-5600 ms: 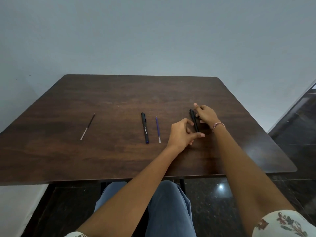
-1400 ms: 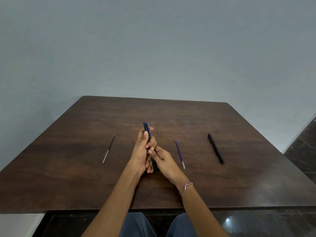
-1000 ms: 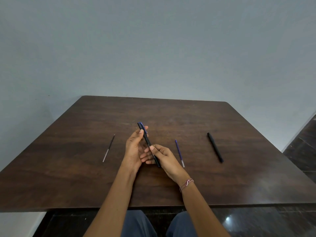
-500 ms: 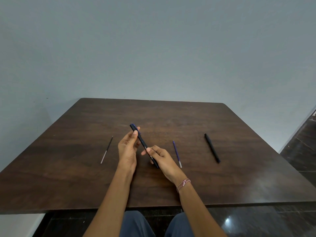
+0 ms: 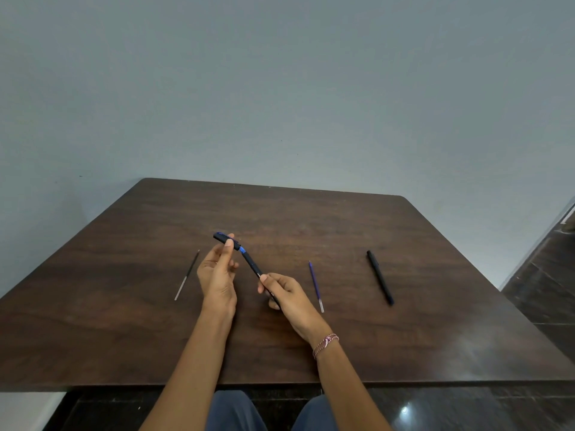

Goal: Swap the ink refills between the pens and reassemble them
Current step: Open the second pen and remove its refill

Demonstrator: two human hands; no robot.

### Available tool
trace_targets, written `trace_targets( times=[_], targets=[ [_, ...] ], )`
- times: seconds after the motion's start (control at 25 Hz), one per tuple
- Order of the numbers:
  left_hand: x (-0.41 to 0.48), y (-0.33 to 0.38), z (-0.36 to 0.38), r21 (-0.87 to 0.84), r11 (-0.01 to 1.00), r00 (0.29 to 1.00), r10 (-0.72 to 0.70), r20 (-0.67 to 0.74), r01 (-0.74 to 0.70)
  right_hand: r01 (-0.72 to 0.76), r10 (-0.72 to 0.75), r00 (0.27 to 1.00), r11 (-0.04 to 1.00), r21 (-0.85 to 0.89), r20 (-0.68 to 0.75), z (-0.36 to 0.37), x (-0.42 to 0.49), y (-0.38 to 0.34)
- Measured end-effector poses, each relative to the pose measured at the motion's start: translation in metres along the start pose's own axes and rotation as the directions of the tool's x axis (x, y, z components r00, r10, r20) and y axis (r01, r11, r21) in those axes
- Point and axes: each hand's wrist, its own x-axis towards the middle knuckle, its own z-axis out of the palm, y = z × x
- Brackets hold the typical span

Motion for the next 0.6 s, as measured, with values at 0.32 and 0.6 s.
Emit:
trace_targets(
  times=[0.32, 0.6],
  targets=[
    [0.0, -0.004, 0.0, 0.39, 0.902, 0.974, 0.22, -0.054, -0.182, 0.07, -0.083, 0.978, 0.995, -0.074, -0.189, -0.001, -0.001, 0.004],
    [-0.007, -0.011, 0.001, 0.879, 0.398, 0.95, 0.266, 0.162, -0.261, 0.075, -0.1, 0.954, 0.992, -0.1, -0.283, -0.003, -0.004, 0.002]
  ],
)
